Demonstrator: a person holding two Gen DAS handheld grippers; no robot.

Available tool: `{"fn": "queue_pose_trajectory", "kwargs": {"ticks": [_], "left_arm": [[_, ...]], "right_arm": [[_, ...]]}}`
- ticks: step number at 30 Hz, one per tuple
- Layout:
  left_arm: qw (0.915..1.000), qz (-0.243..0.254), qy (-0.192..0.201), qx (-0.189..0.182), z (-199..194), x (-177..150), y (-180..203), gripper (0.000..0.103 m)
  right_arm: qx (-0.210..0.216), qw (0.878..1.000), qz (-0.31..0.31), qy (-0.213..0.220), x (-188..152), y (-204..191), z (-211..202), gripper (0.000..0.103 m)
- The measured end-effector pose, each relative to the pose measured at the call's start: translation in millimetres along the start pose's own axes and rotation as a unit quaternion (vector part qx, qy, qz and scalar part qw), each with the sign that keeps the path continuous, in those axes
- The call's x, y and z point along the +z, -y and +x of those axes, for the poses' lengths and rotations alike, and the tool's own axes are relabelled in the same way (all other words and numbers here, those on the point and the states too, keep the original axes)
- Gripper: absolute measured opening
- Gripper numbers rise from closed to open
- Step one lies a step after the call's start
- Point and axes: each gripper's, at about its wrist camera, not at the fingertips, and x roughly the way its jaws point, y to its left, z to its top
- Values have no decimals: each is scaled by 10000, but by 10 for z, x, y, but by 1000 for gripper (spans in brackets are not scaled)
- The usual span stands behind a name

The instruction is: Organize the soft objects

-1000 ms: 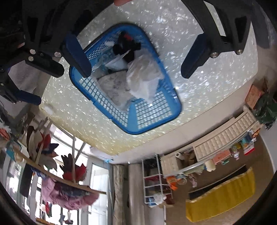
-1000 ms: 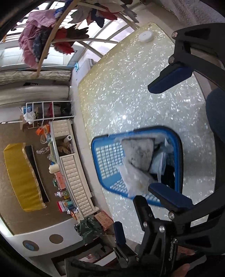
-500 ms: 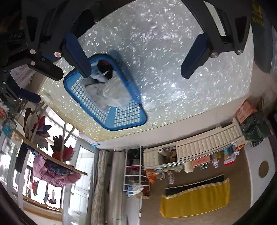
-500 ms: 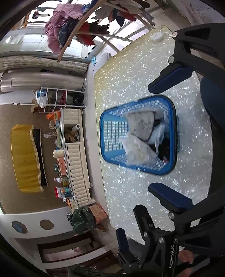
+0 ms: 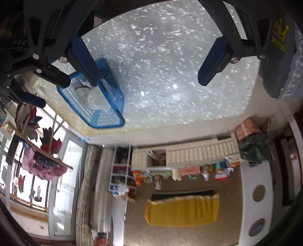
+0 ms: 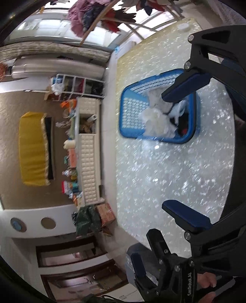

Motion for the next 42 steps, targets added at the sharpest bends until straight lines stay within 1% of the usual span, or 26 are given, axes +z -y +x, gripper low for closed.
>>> {"fn": "queue_pose_trajectory", "kwargs": {"ticks": [5,8,10,20,28,32,37,42], "left_arm": [[9984,-102,504,240,-390,-12,-141,102],[9954,-221,838,421,-618,-50,-212,102],[9945,-240,920,440,-704,-75,-241,102],[9930,-335,946,628,-873,-221,-324,102],[9922,-380,956,708,-916,-234,-335,102],[9926,-411,903,704,-893,-241,-330,103],[9922,-429,950,686,-927,-246,-327,102],[9927,-424,972,582,-938,-251,-322,102]], "right_arm": [[215,9989,-59,417,71,-92,-109,103],[305,9973,-127,652,84,-155,-199,103],[348,9965,-132,751,68,-176,-205,103],[493,9948,-227,862,13,-241,-209,103],[502,9942,-310,901,-25,-257,-248,103],[504,9942,-324,891,-33,-263,-246,103],[471,9941,-324,918,-56,-262,-278,103],[464,9941,-310,930,-58,-253,-289,103]]}}
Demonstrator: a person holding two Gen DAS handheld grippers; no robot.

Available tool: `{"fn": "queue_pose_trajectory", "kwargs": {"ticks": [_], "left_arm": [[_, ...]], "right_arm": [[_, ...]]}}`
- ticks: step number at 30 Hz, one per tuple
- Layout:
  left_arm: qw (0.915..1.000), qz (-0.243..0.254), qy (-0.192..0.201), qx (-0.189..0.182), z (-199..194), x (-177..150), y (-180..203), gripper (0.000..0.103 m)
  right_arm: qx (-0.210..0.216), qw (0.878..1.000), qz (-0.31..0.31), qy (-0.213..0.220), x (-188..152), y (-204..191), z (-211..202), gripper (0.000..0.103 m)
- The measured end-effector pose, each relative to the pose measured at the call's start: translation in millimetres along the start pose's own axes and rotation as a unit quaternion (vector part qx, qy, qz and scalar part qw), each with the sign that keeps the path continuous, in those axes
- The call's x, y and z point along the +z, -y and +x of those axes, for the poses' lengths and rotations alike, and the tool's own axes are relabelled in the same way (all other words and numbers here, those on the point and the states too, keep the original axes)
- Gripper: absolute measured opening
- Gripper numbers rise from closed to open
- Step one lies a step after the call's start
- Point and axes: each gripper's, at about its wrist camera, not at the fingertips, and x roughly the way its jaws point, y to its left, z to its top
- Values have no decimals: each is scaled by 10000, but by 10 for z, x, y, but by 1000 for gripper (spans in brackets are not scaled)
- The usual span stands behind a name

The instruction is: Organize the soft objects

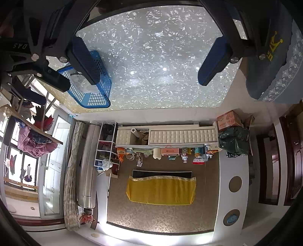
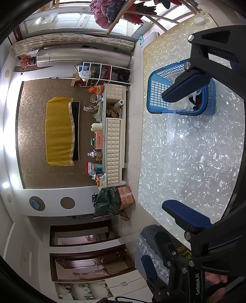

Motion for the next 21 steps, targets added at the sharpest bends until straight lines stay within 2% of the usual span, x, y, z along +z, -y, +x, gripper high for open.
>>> {"fn": "queue_pose_trajectory", "kwargs": {"ticks": [21], "left_arm": [[10000,21,-33,35,-1,-23,0,103]], "right_arm": [[-6,10000,22,-80,21,-19,-5,103]]}}
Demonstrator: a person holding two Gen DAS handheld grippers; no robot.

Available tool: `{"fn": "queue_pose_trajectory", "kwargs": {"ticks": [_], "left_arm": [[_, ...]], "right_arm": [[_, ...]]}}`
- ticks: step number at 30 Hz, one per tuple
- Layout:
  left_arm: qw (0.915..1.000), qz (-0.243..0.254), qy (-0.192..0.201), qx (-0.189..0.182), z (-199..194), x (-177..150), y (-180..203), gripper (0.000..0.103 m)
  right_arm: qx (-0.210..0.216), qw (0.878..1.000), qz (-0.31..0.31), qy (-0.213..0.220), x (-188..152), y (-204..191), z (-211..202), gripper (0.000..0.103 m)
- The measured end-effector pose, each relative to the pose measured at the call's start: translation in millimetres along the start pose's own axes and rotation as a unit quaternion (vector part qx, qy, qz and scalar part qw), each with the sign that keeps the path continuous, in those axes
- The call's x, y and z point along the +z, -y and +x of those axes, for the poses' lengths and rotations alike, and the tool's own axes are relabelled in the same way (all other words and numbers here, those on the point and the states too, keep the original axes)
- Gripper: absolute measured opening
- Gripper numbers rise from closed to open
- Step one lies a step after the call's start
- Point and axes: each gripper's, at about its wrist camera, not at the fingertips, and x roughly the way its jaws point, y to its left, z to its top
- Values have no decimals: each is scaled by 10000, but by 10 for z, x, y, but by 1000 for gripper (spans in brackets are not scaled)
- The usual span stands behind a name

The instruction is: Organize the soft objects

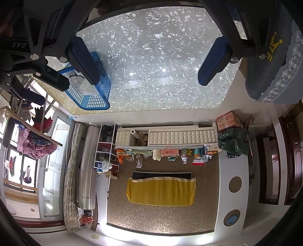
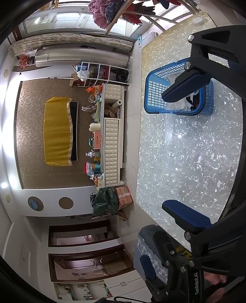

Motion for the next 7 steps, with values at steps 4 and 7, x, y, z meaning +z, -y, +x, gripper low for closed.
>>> {"fn": "queue_pose_trajectory", "kwargs": {"ticks": [4,7], "left_arm": [[10000,-2,-5,-15,1,-7,0,102],[10000,-19,-3,-22,3,-10,5,102]], "right_arm": [[18,10000,22,-21,-7,11,2,103],[33,10000,14,-53,-14,2,5,103]]}}
